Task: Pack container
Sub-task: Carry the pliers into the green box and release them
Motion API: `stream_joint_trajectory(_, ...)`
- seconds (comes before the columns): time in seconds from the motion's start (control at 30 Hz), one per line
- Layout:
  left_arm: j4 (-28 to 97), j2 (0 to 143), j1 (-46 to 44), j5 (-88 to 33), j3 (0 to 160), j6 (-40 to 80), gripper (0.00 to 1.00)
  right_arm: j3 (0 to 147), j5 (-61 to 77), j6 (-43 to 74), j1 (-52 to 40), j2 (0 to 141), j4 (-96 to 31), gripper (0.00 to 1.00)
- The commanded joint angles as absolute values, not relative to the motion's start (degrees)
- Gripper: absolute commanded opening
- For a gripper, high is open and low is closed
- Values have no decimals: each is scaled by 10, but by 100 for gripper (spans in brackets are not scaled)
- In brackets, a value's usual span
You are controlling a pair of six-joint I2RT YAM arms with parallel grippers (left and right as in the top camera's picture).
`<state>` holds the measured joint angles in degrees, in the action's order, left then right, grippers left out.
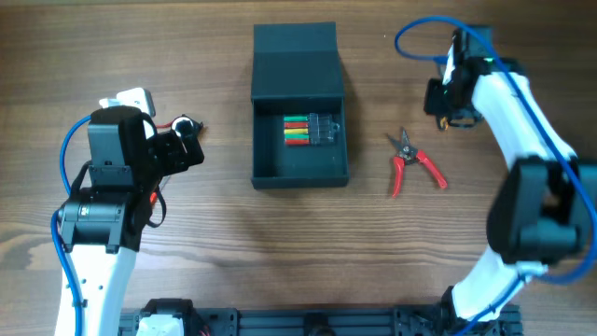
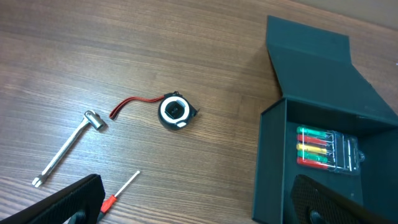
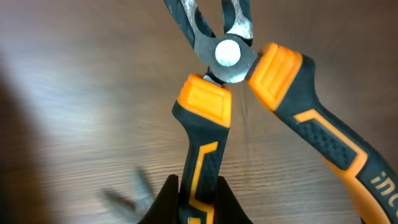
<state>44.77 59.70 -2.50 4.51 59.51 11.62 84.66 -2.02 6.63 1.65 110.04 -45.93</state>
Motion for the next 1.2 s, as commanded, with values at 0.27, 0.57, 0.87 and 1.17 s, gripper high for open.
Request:
stream_joint_trajectory(0.27, 446, 597, -21, 48, 605, 107, 100, 852, 198, -191, -79, 875, -503, 4)
stream_joint_trajectory(0.57, 446, 597, -21, 48, 605, 107, 100, 851, 109, -392, -267, 882, -532, 4)
stream_joint_trajectory(0.87, 446, 597, -21, 48, 605, 107, 100, 851, 100, -466, -306, 984, -534, 4)
stream_joint_trajectory(1.17, 446, 597, -21, 48, 605, 107, 100, 851, 76, -479, -338, 1076, -536, 4)
